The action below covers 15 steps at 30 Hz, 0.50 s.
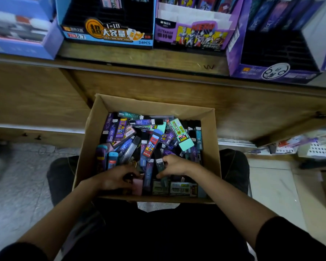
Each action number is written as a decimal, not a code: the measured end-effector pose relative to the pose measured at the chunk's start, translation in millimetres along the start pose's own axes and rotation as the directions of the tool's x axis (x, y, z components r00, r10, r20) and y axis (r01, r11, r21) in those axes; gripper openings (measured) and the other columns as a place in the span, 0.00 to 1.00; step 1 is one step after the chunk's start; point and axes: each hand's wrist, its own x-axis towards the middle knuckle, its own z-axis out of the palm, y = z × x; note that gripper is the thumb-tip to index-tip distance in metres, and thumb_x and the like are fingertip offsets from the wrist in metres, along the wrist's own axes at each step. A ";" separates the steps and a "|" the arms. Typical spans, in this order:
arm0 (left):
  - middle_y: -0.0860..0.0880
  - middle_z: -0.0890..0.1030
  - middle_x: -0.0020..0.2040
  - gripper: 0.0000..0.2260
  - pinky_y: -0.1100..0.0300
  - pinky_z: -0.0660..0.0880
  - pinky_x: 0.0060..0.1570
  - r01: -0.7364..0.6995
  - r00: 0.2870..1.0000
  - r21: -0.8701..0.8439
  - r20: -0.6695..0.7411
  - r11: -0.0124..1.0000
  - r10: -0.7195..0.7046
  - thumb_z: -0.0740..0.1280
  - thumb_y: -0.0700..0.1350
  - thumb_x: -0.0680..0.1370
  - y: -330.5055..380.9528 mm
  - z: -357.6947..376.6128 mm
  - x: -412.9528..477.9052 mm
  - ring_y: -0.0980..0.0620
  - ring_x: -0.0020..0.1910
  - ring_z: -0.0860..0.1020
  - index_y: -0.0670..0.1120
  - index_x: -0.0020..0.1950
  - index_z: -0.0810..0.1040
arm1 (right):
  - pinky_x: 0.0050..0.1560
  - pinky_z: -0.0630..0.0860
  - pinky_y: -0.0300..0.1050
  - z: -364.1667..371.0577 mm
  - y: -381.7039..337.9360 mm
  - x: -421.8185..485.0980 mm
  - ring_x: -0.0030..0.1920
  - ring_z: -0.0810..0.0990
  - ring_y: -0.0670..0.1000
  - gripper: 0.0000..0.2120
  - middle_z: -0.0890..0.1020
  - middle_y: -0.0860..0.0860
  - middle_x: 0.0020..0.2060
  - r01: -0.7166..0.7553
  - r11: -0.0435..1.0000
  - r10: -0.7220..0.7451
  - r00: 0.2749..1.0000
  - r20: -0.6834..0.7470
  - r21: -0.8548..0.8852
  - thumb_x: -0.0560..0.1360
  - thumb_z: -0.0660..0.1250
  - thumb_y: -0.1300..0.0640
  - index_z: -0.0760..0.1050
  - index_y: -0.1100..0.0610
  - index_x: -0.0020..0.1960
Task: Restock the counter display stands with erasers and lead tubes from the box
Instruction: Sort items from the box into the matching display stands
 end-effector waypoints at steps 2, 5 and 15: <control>0.46 0.76 0.53 0.11 0.70 0.70 0.51 -0.008 1.000 0.022 -0.021 1.000 0.009 0.70 0.37 0.74 -0.9 1.4 4.2 0.54 0.52 0.75 0.39 0.56 0.77 | 0.55 0.71 0.42 -2.6 1.5 -1.4 0.61 0.73 0.54 0.33 0.74 0.53 0.63 0.013 1.000 -0.012 0.999 0.030 -0.024 0.68 0.75 0.52 0.67 0.61 0.68; 0.49 0.77 0.43 0.08 0.69 0.73 0.41 0.011 0.996 -0.091 -0.085 0.996 -0.019 0.71 0.37 0.73 -4.8 1.6 7.4 0.61 0.38 0.77 0.47 0.46 0.76 | 0.45 0.73 0.38 -4.9 5.1 -4.2 0.48 0.77 0.47 0.22 0.79 0.47 0.48 0.038 0.996 -0.043 0.998 0.055 0.080 0.69 0.74 0.57 0.73 0.59 0.60; 0.44 0.77 0.41 0.07 0.62 0.72 0.43 -0.051 0.937 -0.117 -0.350 0.992 0.007 0.71 0.34 0.72 -5.6 -1.2 10.2 0.53 0.40 0.75 0.38 0.49 0.77 | 0.56 0.74 0.41 -12.3 13.4 -13.0 0.56 0.78 0.49 0.15 0.80 0.48 0.52 0.017 0.982 -0.035 0.995 0.089 0.189 0.71 0.73 0.59 0.75 0.55 0.56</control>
